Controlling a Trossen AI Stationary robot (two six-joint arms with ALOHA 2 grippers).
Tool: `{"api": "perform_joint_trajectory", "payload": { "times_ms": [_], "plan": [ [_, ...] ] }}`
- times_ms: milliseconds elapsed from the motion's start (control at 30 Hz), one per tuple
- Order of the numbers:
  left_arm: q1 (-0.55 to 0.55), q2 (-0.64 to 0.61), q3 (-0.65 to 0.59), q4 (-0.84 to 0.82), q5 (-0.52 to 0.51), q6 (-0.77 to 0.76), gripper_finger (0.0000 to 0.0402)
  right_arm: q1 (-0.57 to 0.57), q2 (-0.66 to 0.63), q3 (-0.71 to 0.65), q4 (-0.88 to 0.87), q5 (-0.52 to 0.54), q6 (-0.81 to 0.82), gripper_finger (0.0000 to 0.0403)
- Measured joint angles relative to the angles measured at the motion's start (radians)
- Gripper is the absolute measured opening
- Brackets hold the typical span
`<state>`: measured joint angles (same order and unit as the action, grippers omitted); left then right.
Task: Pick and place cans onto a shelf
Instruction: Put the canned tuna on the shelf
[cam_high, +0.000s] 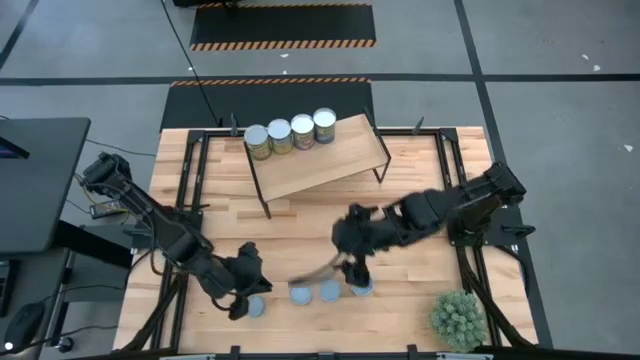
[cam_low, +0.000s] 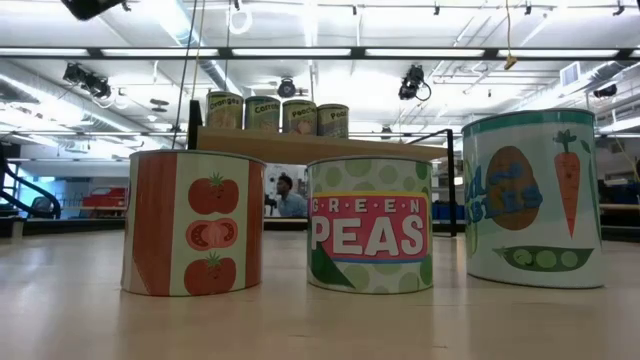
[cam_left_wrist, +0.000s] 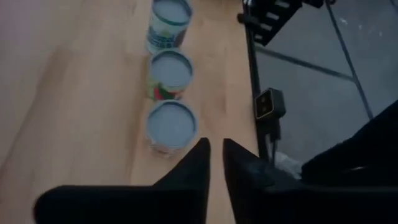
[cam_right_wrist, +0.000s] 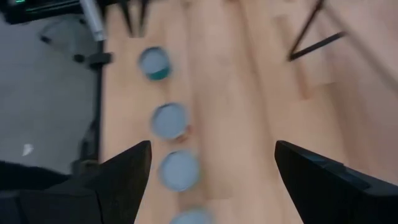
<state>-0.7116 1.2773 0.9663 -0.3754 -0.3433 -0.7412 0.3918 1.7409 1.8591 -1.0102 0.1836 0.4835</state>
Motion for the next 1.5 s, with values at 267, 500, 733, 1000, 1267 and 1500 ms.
{"api": "perform_joint_trajectory", "payload": {
  "times_ms": [267, 500, 733, 1000, 1267, 1500],
  "plan": [
    [-0.035, 0.234, 0.332, -0.413, 0.025, 0.024, 0.0104, 0.2, 0.0, 0.0, 0.006, 0.208, 0.071, 0.0348],
    [-0.054, 0.403, 0.377, -0.567, 0.134, -0.086, 0.0127, 0.28, 0.006, 0.0, 0.045, 0.289, 0.141, 0.0348],
    [-0.08, 0.475, 0.377, -0.566, 0.19, -0.142, 0.0252, 0.308, 0.01, 0.0, 0.043, 0.353, 0.176, 0.0348],
    [-0.122, 0.477, 0.36, -0.562, 0.172, -0.148, 0.0352, 0.309, 0.01, 0.0, 0.028, 0.397, 0.201, 0.0348],
    [-0.122, 0.477, 0.26, -0.476, 0.199, -0.244, 0.0356, 0.309, 0.01, 0.0, 0.029, 0.427, 0.198, 0.0348],
    [-0.116, 0.477, 0.205, -0.467, 0.217, -0.311, 0.0356, 0.309, 0.01, 0.0, 0.03, 0.426, 0.204, 0.0348]
  ]
}}
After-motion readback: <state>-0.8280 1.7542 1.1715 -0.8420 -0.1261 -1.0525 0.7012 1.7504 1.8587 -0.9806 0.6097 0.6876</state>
